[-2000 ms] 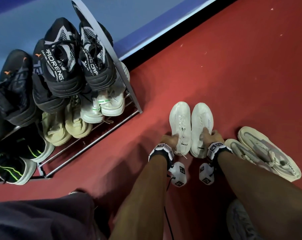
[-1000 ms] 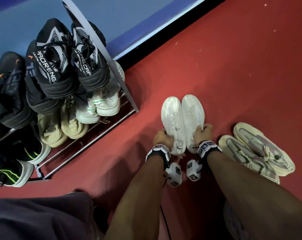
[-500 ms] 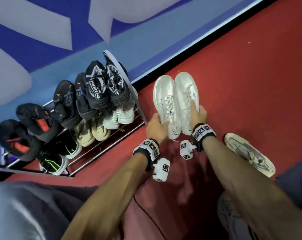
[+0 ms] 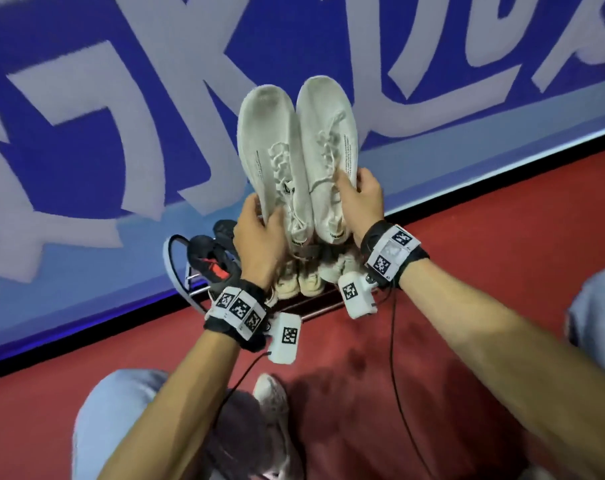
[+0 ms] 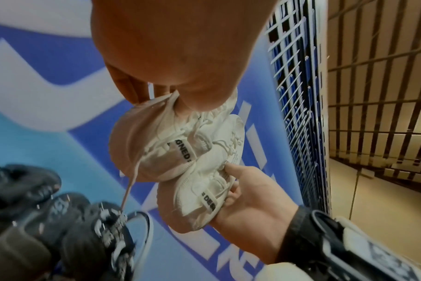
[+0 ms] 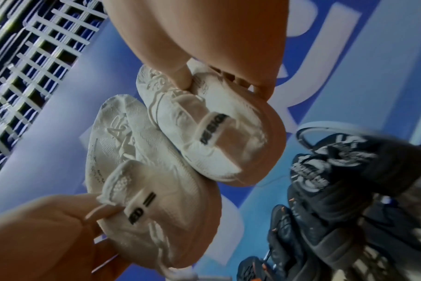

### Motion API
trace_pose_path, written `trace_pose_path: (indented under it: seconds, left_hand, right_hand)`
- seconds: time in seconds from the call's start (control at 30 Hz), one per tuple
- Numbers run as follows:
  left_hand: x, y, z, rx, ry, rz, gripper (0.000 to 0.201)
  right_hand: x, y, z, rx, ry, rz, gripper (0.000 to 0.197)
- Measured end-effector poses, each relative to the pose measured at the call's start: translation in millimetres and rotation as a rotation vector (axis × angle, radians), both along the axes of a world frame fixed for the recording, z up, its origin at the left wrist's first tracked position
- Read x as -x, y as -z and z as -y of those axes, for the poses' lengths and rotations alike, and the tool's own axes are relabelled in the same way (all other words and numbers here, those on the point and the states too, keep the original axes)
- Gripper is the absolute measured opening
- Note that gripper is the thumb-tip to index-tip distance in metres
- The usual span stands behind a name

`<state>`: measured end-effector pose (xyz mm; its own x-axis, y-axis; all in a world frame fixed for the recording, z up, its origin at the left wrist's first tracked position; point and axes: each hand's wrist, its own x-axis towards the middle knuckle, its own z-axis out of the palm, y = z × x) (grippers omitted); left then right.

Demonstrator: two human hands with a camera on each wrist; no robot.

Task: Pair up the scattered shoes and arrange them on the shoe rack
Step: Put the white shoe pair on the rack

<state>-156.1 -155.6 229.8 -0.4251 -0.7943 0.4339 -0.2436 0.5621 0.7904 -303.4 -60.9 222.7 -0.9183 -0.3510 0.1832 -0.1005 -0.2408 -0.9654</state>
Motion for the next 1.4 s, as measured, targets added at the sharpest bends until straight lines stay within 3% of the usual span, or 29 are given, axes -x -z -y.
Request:
trace_pose_path:
  seconds: [0.2, 0.4, 0.5, 0.63, 0.77, 0.93, 1.2, 1.4]
  left_hand:
    - [-76, -8, 35, -0.091, -0.042, -0.082, 0.029]
    - [-124, -9, 61, -0.202, -0.040, -0.104, 0.023]
    - [-134, -9, 73, -0.301, -0.054, -0.083, 0.029]
    - [-135, -2, 81, -0.477, -0.031, -0.111, 0.029]
    - [-128, 8, 84, -0.473, -0.066, -0.071, 0.034]
    - [-129, 18, 68, -0.645, -0.111, -0.168, 0.032]
    - [-182, 27, 57, -0.793, -0.148, -0.147, 0.029]
    - [-243, 92, 61, -1.015, -0.181, -0.133, 0.035]
  right_hand:
    - [-53, -40, 39, -0.151, -0.143, -0.205, 0.032]
    - [-82, -49, 62, -0.258, -0.285, -0.288, 0.023]
    - [-91, -46, 69, -0.275, -0.347, -0.297, 0.027]
    - [-89, -27, 72, -0.187, -0.462, -0.280, 0.029]
    - [-79, -8, 88, -0.153, -0.513, -0.210, 0.026]
    - [-79, -14, 105, -0.171, -0.543, -0.250, 0.030]
    - [-111, 0, 117, -0.220, -0.686, -0.246, 0.029]
    - [-156, 49, 149, -0.403, -0.860, -0.290, 0.030]
